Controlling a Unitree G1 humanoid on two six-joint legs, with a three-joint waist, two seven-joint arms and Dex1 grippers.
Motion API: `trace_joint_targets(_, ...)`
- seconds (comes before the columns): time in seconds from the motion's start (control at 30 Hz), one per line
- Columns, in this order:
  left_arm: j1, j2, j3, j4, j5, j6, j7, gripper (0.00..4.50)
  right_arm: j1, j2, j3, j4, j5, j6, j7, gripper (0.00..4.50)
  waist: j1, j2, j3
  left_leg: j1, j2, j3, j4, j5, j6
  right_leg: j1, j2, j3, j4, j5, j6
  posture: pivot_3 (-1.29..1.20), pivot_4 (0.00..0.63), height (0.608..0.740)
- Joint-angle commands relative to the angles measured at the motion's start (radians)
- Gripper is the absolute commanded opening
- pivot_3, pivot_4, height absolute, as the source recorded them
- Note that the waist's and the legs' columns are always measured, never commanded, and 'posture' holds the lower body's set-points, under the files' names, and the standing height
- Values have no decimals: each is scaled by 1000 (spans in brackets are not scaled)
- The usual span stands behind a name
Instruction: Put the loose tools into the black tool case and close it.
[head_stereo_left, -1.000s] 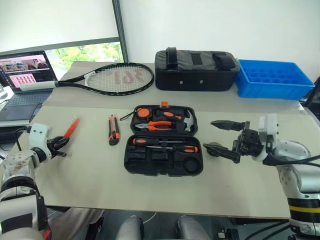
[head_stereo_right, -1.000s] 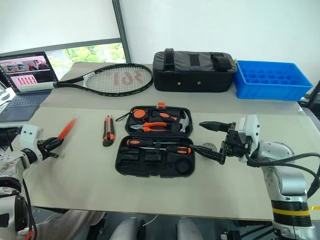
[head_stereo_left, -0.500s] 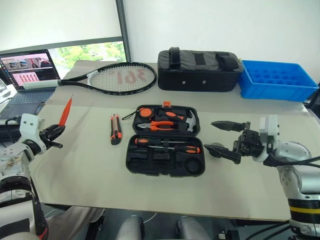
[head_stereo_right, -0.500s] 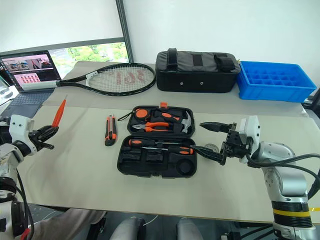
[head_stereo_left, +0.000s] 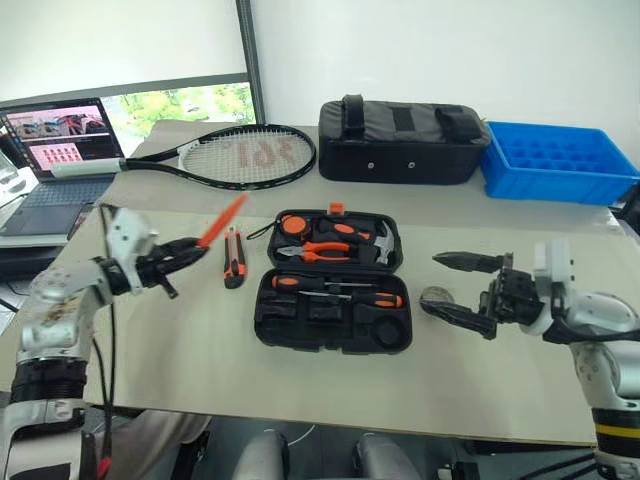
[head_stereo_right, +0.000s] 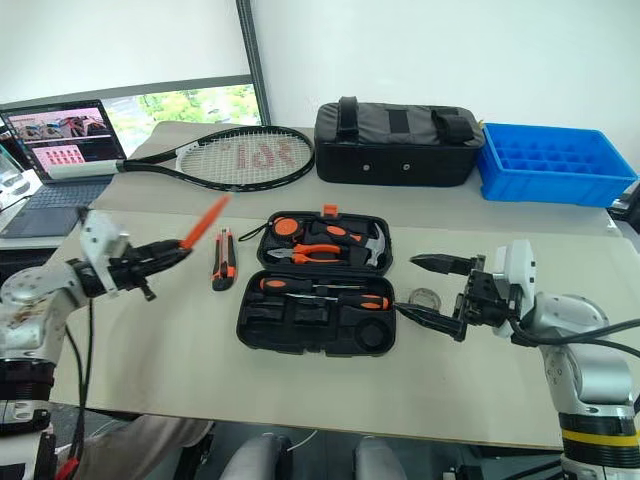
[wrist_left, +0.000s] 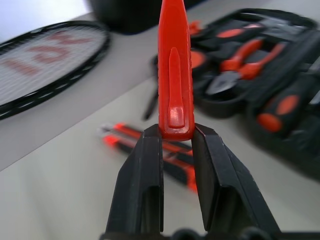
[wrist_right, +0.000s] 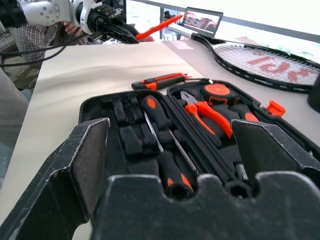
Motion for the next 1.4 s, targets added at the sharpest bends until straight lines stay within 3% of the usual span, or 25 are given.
trace_joint_targets(0.03, -51, -10, -135, -142, 33, 18, -81, 398, 49, -45, -63, -8, 12, -37, 42, 4500, 1, 0, 0, 0, 0, 0, 0, 0, 0, 0, 0, 0, 0, 0, 0, 0, 150, 708)
trace_joint_targets(0.23, -133, -79, -325, -180, 154, -17, -105, 398, 159, -103, -96, 39, -43, -116, 104, 4500, 3, 1, 0, -1, -1, 0, 2, 0, 0, 2, 1, 1, -2, 0, 0, 0, 150, 708)
trace_joint_targets(0.37, -151, -101, -363, -168, 188, -19, -109, 398, 189, -100, -122, 16, -56, -101, 27, 4500, -6, 1, 0, -1, -1, 0, 2, 0, 0, 2, 1, 2, -2, 0, 0, 0, 150, 708)
trace_joint_targets(0.7, -130, -40, -387, -131, 261, -68, -156, 398, 225, -117, -133, -29, -33, -45, 1, 4500, -4, 2, -1, -1, -1, -1, 3, 0, 0, 2, 2, 3, -1, 0, 1, 0, 150, 708)
trace_joint_targets(0.87, -140, -22, -399, -115, 298, -68, -165, 398, 210, -107, -122, -16, -43, -75, 2, 4500, 11, -1, 0, 7, 13, 42, 0, -1, 1, -19, 9, 37, 3, 5, -2, 0, 150, 708)
trace_joint_targets(0.93, -141, -10, -395, -115, 302, -55, -170, 398, 204, -103, -121, -7, -53, -92, -1, 4500, 4, -1, 0, 6, 15, 49, 0, -1, 2, -19, 15, 48, 1, 7, -1, 0, 150, 708)
trace_joint_targets(1.4, -164, 83, -392, -84, 347, -45, -198, 398, 186, -82, -134, -39, 27, -89, 23, 4500, -8, 1, -1, 5, 16, 39, 2, -2, 2, -13, 17, 43, 0, 6, 3, 0, 150, 708)
